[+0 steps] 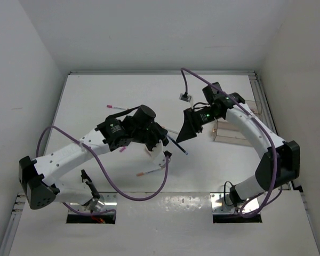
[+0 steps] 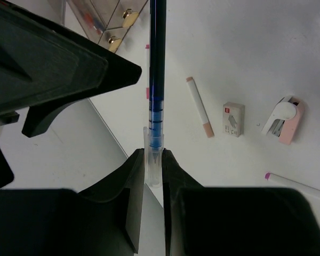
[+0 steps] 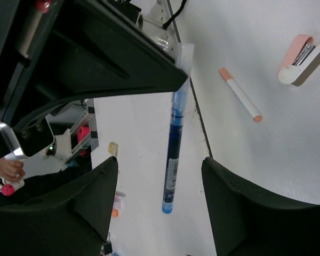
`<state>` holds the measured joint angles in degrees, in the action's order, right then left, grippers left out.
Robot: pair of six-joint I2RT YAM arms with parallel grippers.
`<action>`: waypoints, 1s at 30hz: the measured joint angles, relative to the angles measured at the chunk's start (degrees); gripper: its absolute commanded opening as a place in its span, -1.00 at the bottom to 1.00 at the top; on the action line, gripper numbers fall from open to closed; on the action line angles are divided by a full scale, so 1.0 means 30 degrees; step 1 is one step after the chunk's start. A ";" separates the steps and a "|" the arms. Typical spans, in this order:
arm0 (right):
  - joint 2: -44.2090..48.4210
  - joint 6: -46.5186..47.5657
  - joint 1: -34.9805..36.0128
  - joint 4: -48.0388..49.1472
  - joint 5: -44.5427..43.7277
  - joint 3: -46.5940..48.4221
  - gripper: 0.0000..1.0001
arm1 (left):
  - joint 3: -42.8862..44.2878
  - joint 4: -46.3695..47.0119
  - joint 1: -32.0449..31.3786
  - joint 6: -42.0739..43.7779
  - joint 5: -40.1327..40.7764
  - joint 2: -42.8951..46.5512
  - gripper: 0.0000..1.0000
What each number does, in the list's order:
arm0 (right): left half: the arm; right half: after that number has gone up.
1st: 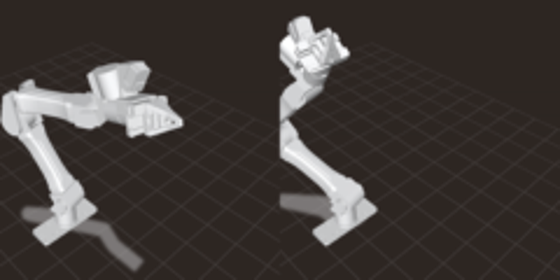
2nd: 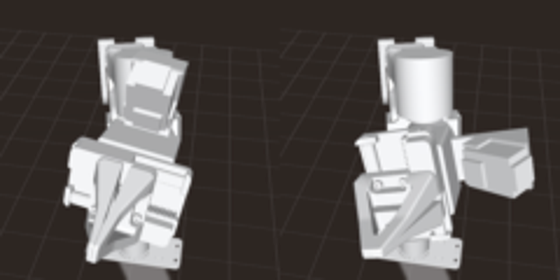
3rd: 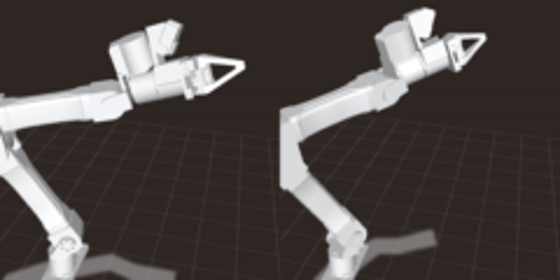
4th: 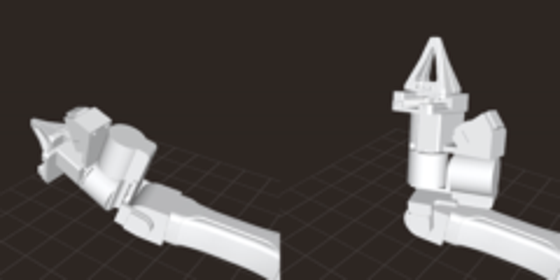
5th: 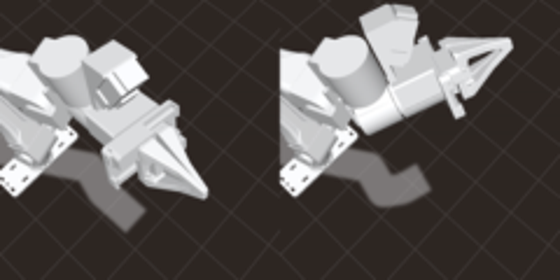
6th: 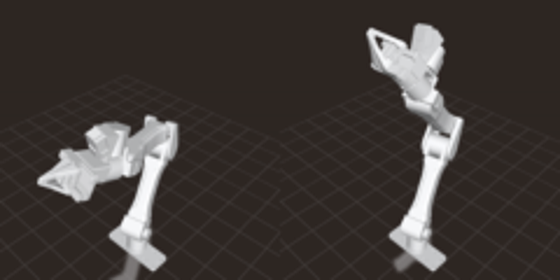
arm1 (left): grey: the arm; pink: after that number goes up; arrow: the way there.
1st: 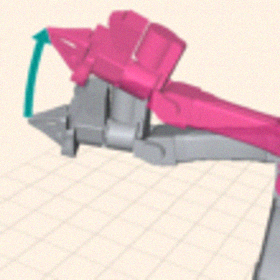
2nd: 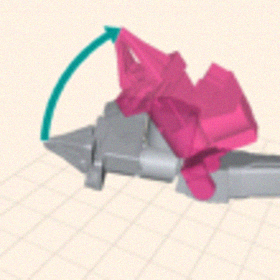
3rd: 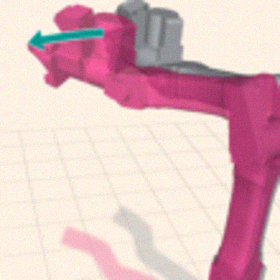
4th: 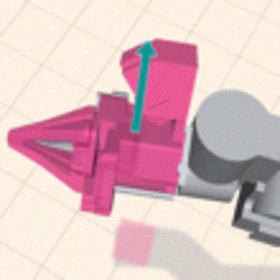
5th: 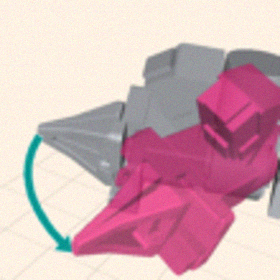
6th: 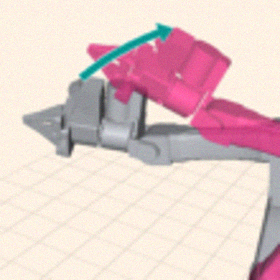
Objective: Sort the stationery into containers
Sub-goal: Pass the stationery from the left arm to the right
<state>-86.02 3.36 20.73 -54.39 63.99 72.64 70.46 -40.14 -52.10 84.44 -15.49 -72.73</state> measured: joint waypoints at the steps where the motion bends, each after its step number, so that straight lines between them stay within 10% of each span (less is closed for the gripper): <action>1: -0.0124 -0.0131 0.0058 0.0131 -0.0058 0.0000 0.26 | 0.0000 0.0015 -0.0051 -0.0007 0.0022 0.0000 -0.85; 7: -0.1282 -0.0561 0.0838 0.0561 -0.0393 0.0423 0.21 | 0.0015 0.0182 -0.0328 -0.0015 0.0117 -0.0007 -0.86; 15: -0.2229 -0.0714 0.1515 0.0860 -0.0634 0.1086 -0.65 | 0.0029 0.0466 -0.0357 -0.0044 0.0189 -0.0007 -0.80; 18: -0.2492 -0.0576 0.1515 0.0801 -0.0597 0.1275 -0.93 | 0.0029 0.0568 -0.0364 -0.0233 0.0423 -0.0007 -0.17; 20: -0.2535 0.0015 0.1457 0.0364 -0.0780 0.1588 -0.97 | 0.0029 0.0882 -0.0357 -0.0503 0.0619 -0.0007 0.60; 30: -0.1581 1.1533 -0.5501 -0.2652 -0.6863 0.1836 -1.00 | 0.0466 0.2273 0.1195 -0.9071 0.1974 -0.0204 1.00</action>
<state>-90.76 37.95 4.23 -62.35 43.40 78.15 71.85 -33.32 -48.51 57.23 -9.56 -73.34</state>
